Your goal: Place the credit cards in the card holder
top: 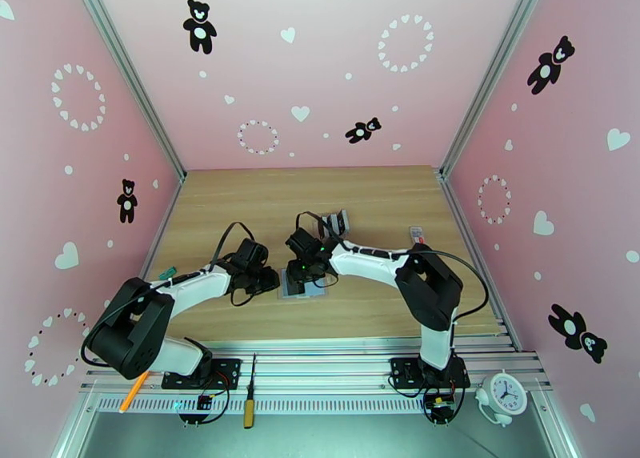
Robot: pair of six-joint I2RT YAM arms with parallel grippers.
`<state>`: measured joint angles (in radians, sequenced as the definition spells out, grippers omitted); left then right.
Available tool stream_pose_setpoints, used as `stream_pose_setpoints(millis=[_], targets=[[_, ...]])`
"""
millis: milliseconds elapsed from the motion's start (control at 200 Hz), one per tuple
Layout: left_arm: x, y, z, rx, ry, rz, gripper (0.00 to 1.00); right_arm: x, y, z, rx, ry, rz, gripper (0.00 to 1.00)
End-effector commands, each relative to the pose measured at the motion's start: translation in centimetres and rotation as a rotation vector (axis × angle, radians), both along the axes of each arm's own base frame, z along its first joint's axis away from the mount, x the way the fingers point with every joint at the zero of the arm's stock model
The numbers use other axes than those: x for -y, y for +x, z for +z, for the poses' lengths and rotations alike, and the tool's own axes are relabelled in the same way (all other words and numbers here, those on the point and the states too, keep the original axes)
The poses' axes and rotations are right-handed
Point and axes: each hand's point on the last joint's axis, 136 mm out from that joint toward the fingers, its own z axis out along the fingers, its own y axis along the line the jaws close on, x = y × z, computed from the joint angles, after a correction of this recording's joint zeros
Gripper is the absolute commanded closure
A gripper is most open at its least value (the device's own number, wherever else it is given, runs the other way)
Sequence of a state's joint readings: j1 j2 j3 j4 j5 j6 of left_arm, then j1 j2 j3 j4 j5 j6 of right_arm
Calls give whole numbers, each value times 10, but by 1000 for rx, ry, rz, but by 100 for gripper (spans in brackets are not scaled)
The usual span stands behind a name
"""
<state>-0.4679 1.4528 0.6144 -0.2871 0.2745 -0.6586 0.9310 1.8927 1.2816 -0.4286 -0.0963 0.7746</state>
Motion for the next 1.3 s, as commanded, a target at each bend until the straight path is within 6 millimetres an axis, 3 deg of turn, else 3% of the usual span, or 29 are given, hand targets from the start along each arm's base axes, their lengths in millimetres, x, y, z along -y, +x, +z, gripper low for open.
stream_pose_setpoints(millis=[0,881,1296], targets=[[8,3,1,-1,-22,-14,75,14,-4,-1,-3,-38,-3,64],[10,4,0,-4,-26,-14,76,12,-7,-36,-66,-62,-3,64],[11,6,0,-5,-29,-14,77,3,-9,-33,-71,-40,9,64]])
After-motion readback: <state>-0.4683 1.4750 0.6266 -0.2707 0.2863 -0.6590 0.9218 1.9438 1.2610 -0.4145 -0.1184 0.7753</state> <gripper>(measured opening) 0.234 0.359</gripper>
